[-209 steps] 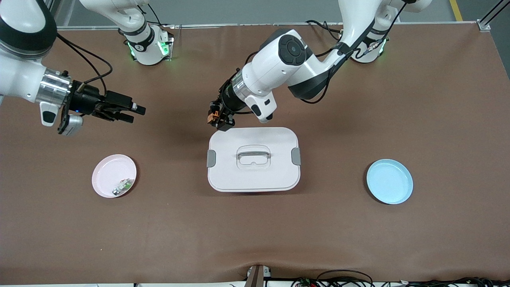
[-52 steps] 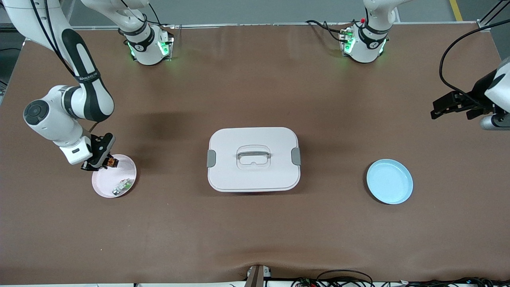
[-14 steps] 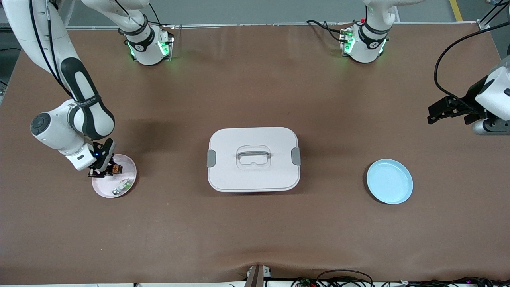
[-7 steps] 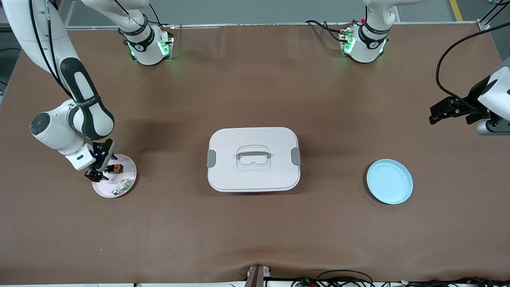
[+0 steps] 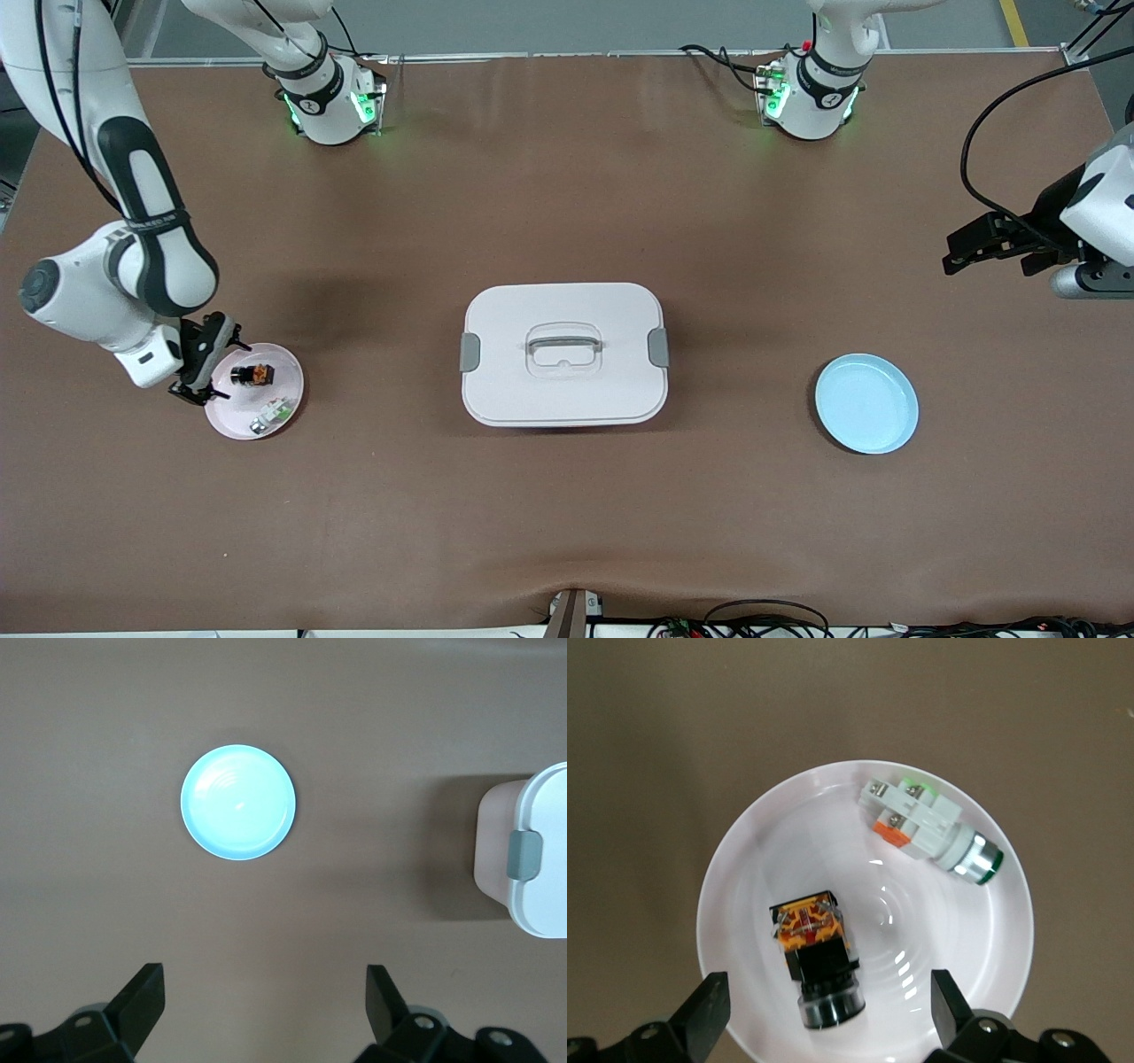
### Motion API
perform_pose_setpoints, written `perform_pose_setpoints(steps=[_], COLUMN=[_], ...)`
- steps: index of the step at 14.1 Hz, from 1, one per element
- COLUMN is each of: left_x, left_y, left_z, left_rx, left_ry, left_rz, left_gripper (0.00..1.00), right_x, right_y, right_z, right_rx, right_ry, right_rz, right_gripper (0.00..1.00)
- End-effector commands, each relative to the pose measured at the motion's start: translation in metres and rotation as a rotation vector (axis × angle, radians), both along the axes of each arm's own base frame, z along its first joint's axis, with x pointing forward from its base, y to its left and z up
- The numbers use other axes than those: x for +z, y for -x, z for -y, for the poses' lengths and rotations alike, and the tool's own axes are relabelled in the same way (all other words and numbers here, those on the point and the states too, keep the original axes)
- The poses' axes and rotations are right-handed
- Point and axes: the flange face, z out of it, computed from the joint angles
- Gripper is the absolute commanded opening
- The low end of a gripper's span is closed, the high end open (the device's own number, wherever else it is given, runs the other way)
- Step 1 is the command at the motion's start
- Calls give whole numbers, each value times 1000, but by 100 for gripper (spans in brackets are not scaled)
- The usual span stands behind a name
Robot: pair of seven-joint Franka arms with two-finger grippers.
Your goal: Transfer orange switch to right arm and place
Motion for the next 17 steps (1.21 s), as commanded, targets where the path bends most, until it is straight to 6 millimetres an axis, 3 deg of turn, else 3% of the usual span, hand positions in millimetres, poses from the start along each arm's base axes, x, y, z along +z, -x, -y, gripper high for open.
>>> perform_pose_setpoints(steps=[1,3,7,10,14,17], left_x=[9,9,3,2,3,3], left_y=[7,7,4,2,2,2], left_z=[-9,-12,-12,-18,-20,-20], left_rx=[20,14,19,19,17,17], left_ry=[16,0,-4,-3,-18,-18], left_rz=[9,9,-7,-8,-4,-4], left_gripper=[100,100,100,100,100,100], right_x=[24,41,105,163,220,258], right_y=[2,0,-13,-27,-32,-30], right_z=[12,17,11,-10,-33,-37], right_rx=[-50,-89,-177,-267,-406,-533], right_ry=[-27,-20,68,156,189,214], right_rz=[-26,-61,-155,-244,-294,-334], right_gripper=[100,100,100,100,100,100])
